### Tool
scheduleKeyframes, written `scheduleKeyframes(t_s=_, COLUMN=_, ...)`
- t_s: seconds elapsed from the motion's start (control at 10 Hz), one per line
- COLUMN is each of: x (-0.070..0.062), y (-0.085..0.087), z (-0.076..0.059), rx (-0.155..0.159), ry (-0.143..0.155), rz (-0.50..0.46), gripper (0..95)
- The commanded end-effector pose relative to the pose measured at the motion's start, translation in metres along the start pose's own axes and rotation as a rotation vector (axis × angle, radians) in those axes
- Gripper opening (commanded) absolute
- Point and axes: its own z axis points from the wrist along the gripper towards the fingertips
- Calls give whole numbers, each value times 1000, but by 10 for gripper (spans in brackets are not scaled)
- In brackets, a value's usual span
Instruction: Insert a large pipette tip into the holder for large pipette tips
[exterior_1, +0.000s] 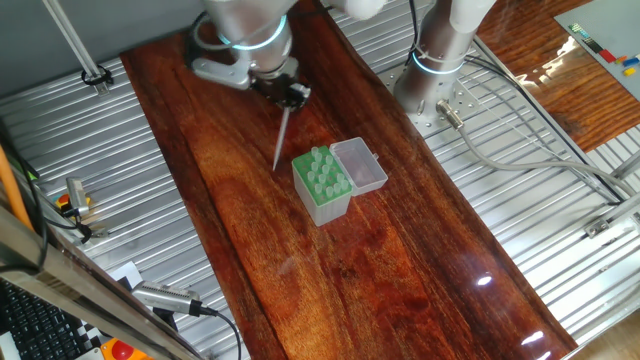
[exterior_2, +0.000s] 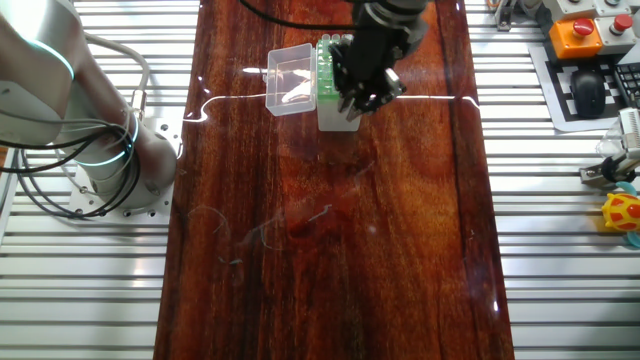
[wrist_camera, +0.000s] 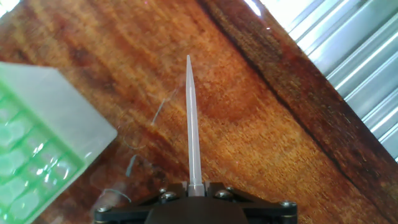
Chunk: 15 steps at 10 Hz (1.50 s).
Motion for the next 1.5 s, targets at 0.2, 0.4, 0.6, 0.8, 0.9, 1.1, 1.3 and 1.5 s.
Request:
scheduleKeyframes(t_s=0.2, x=-3, y=-2, z=0, rx=5, ry=0, rz=9, gripper=0)
scheduleKeyframes(t_s=0.4, x=-3, y=-2, z=0, rx=-2, ry=-4, rz=4, gripper=0)
scheduleKeyframes(t_s=0.6, x=0, y=4, z=-7, rx=-14, ry=40, rz=1, gripper=0)
scheduleKeyframes(t_s=0.8, x=3, y=9, z=-12, rx=-10, ry=73, rz=-6, gripper=0)
scheduleKeyframes(t_s=0.9, x=5, y=12, z=-12, rx=-13, ry=102, rz=-1, gripper=0)
scheduleKeyframes(t_s=1.1, x=11, y=17, z=-11, rx=-31, ry=136, rz=10, gripper=0)
scheduleKeyframes(t_s=1.3, x=19, y=25, z=-17, rx=-26, ry=143, rz=16, gripper=0)
scheduleKeyframes(t_s=1.5, x=20, y=25, z=-18, rx=-17, ry=132, rz=21, gripper=0)
